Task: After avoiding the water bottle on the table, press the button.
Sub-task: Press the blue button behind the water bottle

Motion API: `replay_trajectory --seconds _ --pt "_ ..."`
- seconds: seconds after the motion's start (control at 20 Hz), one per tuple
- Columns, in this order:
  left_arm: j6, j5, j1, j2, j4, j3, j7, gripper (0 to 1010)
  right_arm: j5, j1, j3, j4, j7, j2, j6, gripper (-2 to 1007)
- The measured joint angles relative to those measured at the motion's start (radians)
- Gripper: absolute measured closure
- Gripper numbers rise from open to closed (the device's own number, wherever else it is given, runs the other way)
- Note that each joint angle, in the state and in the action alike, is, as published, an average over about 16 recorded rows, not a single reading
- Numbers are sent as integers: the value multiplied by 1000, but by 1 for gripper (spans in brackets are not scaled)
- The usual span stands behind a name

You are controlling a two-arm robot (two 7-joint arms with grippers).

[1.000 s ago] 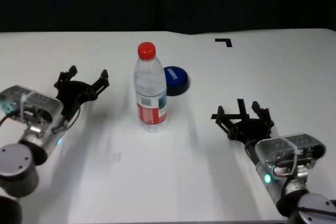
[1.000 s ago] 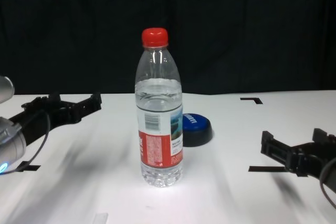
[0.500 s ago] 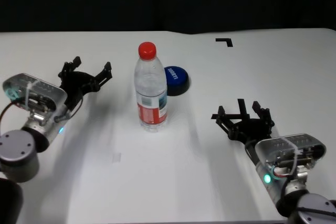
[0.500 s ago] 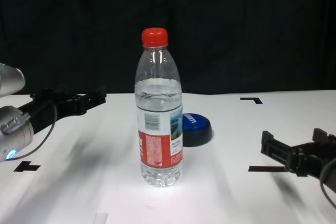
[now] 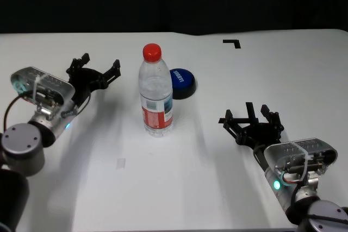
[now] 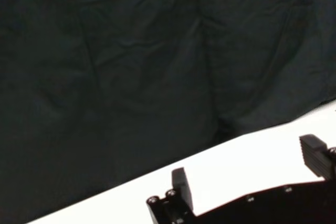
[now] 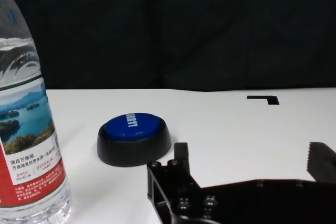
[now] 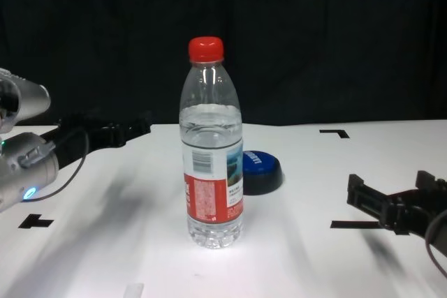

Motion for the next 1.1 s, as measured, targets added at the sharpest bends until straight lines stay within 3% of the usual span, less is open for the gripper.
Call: replay_trajectory --seconds 0.5,1.1 --pt "-46 0 -83 -13 110 28 -28 7 0 0 0 0 0 0 0 2" --pt "-77 2 -145 -31 197 53 -46 7 0 0 0 0 0 0 0 2"
